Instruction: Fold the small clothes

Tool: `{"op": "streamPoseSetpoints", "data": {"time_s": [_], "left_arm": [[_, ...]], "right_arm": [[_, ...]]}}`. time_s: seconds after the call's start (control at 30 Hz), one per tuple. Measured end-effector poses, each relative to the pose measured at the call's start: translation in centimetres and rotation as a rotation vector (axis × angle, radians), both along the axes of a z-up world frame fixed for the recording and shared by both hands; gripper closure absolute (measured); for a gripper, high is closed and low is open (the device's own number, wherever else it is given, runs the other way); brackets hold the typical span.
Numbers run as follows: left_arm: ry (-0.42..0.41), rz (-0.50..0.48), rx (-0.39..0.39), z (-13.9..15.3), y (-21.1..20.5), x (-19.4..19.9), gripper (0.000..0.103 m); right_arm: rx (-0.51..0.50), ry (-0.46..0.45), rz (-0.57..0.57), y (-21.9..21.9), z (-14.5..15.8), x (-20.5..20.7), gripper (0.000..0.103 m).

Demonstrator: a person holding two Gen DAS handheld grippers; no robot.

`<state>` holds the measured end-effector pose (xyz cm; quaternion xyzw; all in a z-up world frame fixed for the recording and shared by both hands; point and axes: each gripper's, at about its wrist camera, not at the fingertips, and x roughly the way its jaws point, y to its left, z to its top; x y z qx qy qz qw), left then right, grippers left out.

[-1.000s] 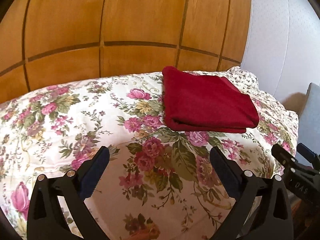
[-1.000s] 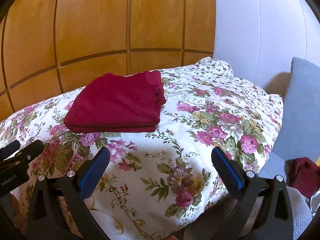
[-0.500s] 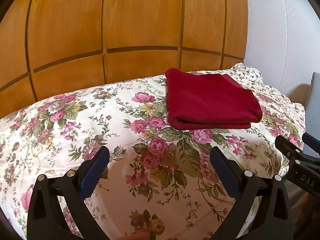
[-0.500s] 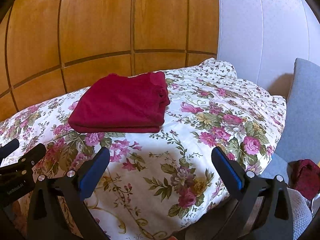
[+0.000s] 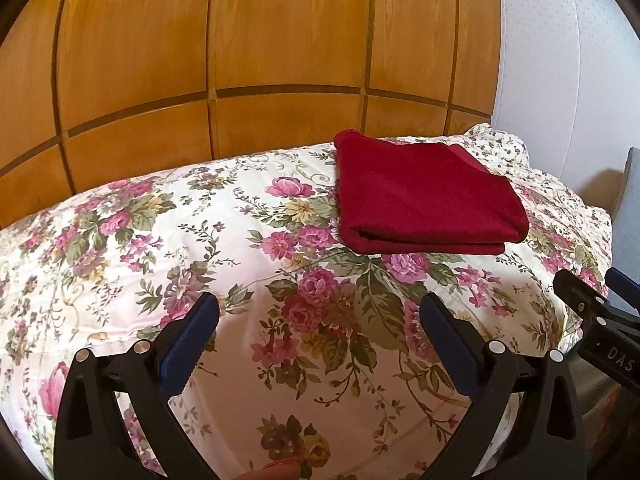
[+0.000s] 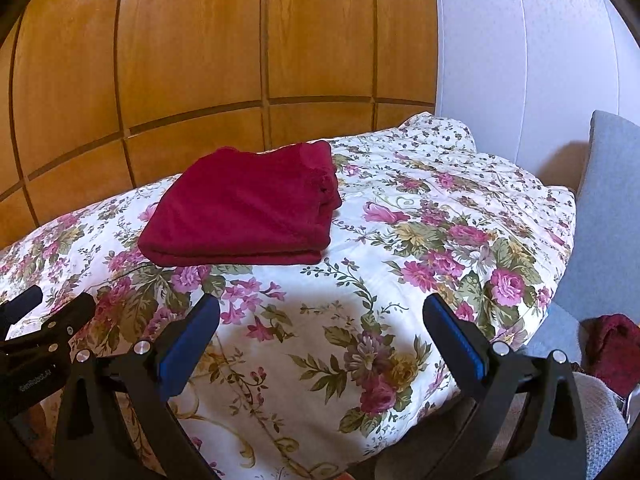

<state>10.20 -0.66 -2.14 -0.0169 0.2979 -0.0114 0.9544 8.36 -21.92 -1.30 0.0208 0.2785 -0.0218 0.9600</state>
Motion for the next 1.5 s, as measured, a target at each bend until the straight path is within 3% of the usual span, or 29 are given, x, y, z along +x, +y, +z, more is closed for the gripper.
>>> {"op": "streamPoseSetpoints", "data": {"time_s": [1.5], "left_arm": [[0.035,0.016,0.009,-0.41,0.29,0.25,0.004]], "right_arm": [[0.015,0.015,0.019,0.15,-0.28,0.1,0.002]]}}
